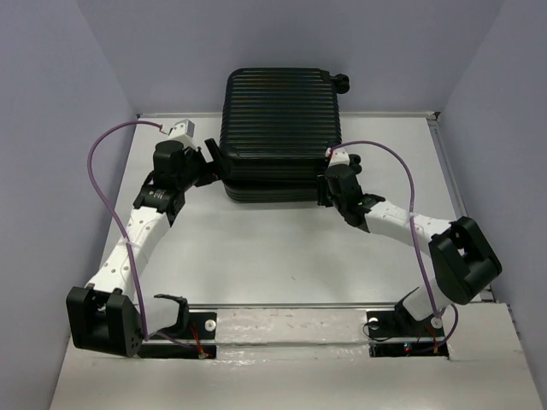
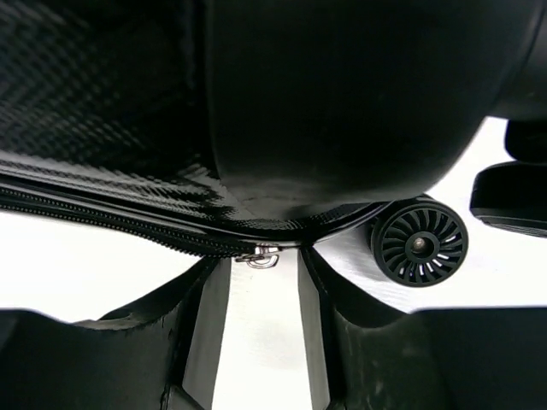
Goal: Pack the luggage
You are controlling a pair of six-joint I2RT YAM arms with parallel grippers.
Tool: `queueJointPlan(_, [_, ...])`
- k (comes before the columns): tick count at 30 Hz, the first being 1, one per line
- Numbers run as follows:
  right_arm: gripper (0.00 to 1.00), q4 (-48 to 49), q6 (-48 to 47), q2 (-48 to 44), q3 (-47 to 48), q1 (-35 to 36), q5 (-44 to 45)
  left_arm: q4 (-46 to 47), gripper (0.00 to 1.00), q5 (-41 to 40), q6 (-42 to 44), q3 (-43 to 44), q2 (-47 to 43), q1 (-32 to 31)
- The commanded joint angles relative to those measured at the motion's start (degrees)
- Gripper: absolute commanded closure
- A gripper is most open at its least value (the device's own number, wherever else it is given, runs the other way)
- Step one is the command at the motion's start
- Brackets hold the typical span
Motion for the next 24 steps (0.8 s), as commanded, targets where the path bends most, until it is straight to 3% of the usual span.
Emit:
queueJointPlan(1, [0.61, 6.76, -1.43, -0.03, 2.08, -0.51, 4.41, 2.68, 0.01, 1.17, 1.16, 0.37, -0.16, 0.33])
queueJointPlan(3, [0.7, 7.3, -1.52, -0.12, 1.82, -0.51, 5.47, 2.68, 0.01, 1.09, 1.16, 0.37, 0.01, 0.33])
queueJointPlan(5, [0.72, 7.65, -1.78, 0.32, 1.91, -0.51, 6.26, 2.6, 0.01, 1.09, 1.08, 0.46, 0.37, 0.33])
queueJointPlan(11, [0.93, 9.14, -1.6, 0.23, 0.85, -0.51, 5.83, 2.86, 0.01, 1.96, 0.46, 1.25, 1.07, 0.33])
queueJointPlan(16, [0.93, 9.67, -1.17, -1.0, -0.81, -0.51, 3.46, 3.74, 0.01, 5.3, -0.94, 2.22, 2.21, 0.33])
queueJointPlan(19, [0.93, 11.6, -1.16, -2.14, -3.09, 0.1, -4.09, 4.53, 0.01, 5.83, -1.56, 2.83, 3.17, 0.33])
queueJointPlan(24, [0.93, 15.21, 0.15, -1.01, -2.42, 8.08, -10.27, 6.45, 0.01, 10.93, -3.66, 2.75, 8.97, 0.24])
